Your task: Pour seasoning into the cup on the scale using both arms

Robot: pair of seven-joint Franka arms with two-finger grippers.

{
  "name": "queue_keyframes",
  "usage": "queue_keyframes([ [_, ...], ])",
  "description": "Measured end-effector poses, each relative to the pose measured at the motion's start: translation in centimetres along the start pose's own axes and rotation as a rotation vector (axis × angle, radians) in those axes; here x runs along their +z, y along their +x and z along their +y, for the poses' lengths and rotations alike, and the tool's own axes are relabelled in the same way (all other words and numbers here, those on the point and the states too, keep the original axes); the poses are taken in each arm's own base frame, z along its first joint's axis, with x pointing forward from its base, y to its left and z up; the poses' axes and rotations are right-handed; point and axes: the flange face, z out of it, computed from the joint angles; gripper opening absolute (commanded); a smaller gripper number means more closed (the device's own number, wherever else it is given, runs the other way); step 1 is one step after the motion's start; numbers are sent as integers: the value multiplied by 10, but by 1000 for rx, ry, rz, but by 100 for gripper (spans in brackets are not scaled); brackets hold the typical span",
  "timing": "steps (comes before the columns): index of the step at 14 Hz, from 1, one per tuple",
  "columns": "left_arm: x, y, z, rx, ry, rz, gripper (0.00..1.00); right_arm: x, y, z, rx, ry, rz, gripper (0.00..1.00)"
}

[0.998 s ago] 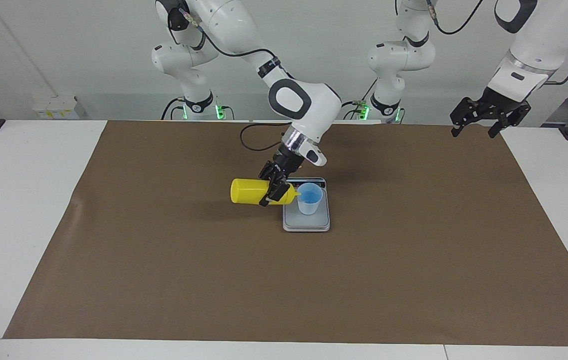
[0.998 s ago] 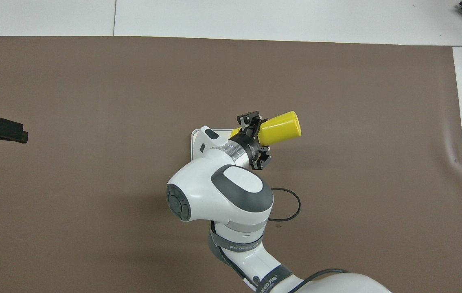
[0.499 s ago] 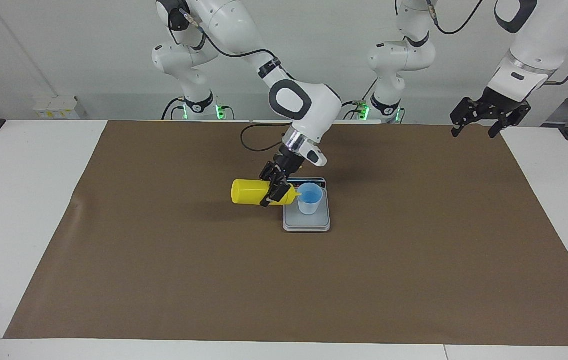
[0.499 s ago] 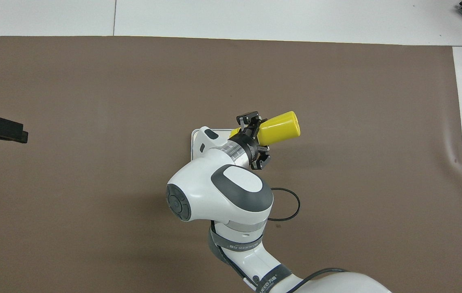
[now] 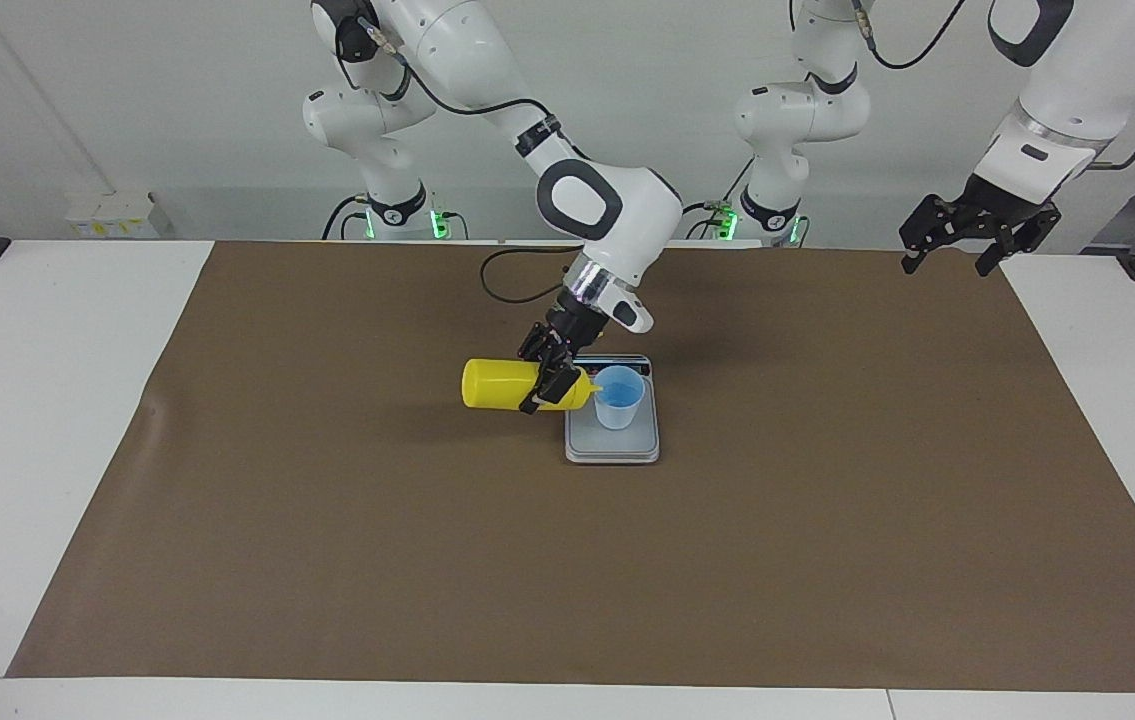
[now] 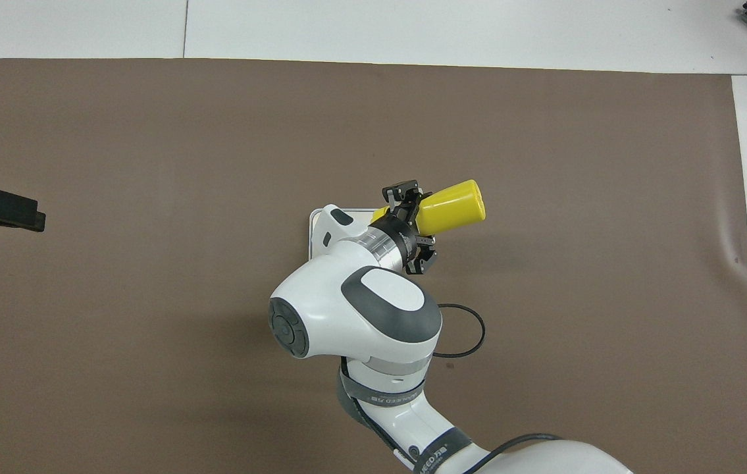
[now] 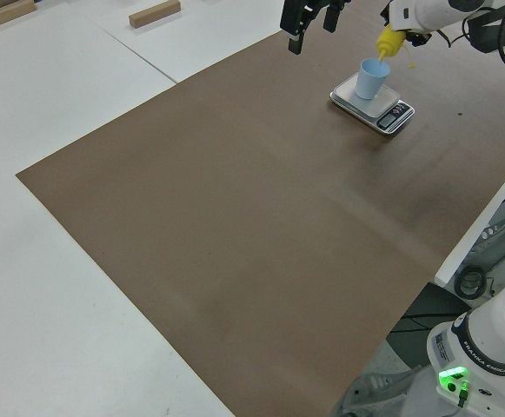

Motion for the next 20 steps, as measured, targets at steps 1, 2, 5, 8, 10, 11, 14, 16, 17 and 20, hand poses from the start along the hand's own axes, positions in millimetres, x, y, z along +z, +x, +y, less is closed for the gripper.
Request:
queue_keyframes([
  [1,0,0,0,0,0,0,100,0,0,0,2,0,0,0],
  [2,0,0,0,0,0,0,100,-1,-1,1,5,-2,1,0],
  [5,0,0,0,0,0,0,100,-8,-10,8,40,7,18,0],
  [8,0,0,0,0,0,0,100,-16,-34,17,114,58,62,0],
  [10,0,0,0,0,0,0,100,-20,-50,21,166,99,94,0],
  [11,0,0,0,0,0,0,100,-20,-60,24,197,126,111,0],
  [14,0,0,0,0,0,0,100,-15,-97,35,305,189,183,0],
  [16,0,0,0,0,0,0,100,-8,-112,37,365,212,247,0],
  [17,0,0,0,0,0,0,100,-5,-116,37,385,220,272,0],
  [20,0,0,0,0,0,0,100,3,-128,35,443,270,338,0],
])
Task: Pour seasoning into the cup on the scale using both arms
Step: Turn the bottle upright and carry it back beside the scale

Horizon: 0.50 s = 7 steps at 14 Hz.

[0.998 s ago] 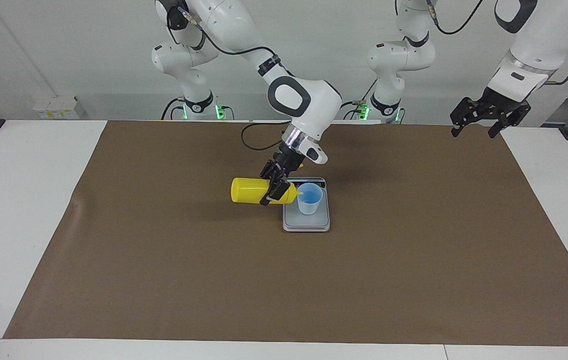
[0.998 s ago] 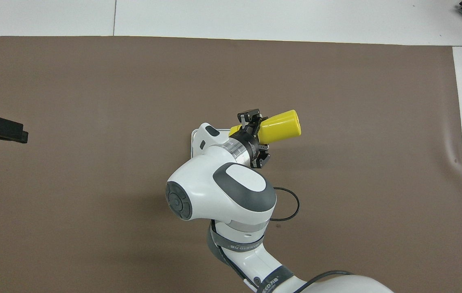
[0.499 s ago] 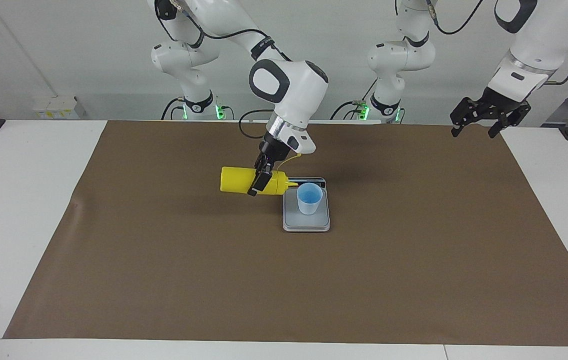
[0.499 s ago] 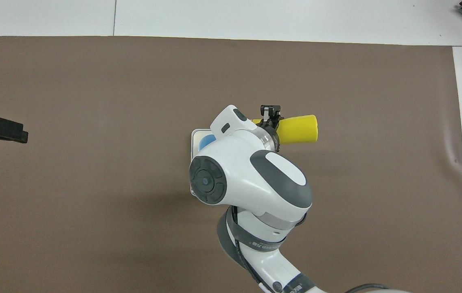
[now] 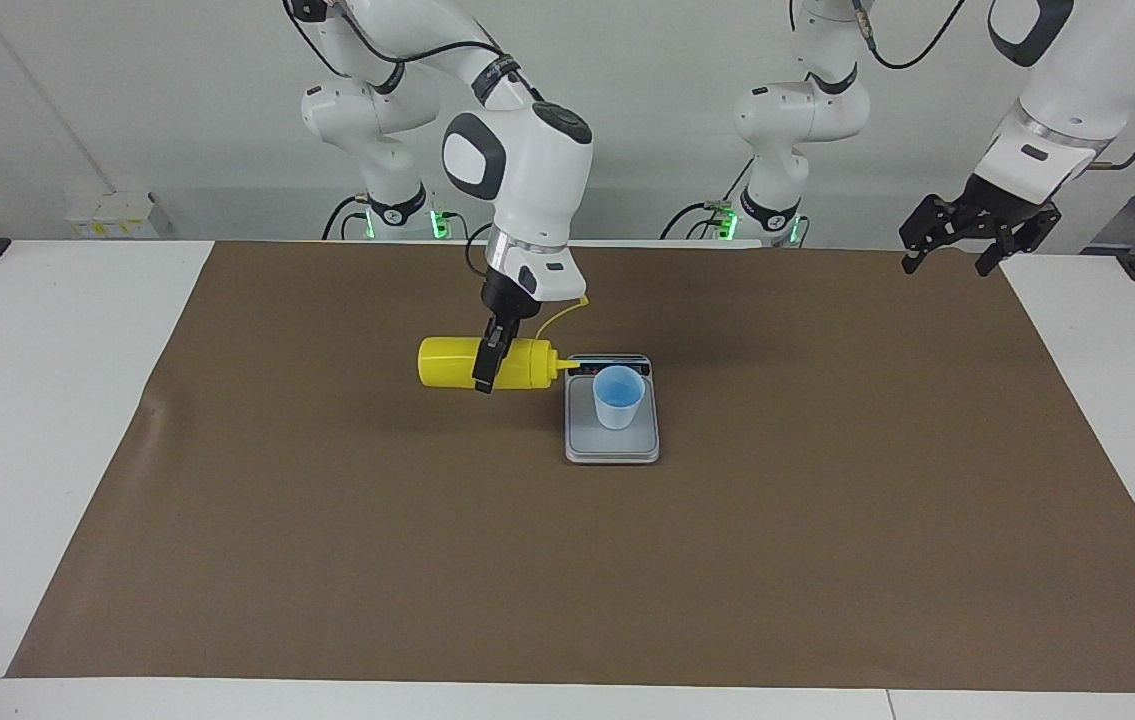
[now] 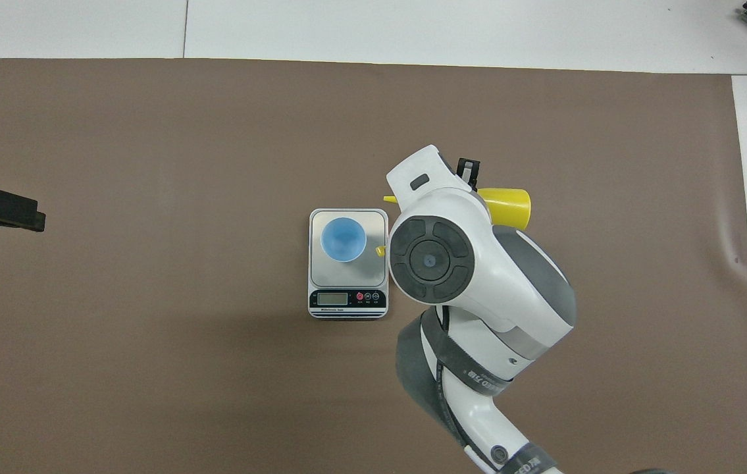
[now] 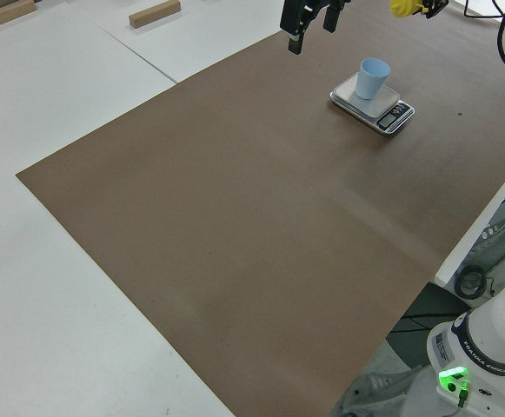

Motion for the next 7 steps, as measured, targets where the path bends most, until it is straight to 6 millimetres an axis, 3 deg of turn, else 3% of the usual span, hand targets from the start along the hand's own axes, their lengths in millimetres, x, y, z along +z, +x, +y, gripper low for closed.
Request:
queue_keyframes([
  [2,0,0,0,0,0,0,100,-1,-19,14,30,52,57,0],
  [4,0,0,0,0,0,0,100,-1,-53,35,80,107,132,0],
  [7,0,0,0,0,0,0,100,19,-105,52,108,175,282,0],
])
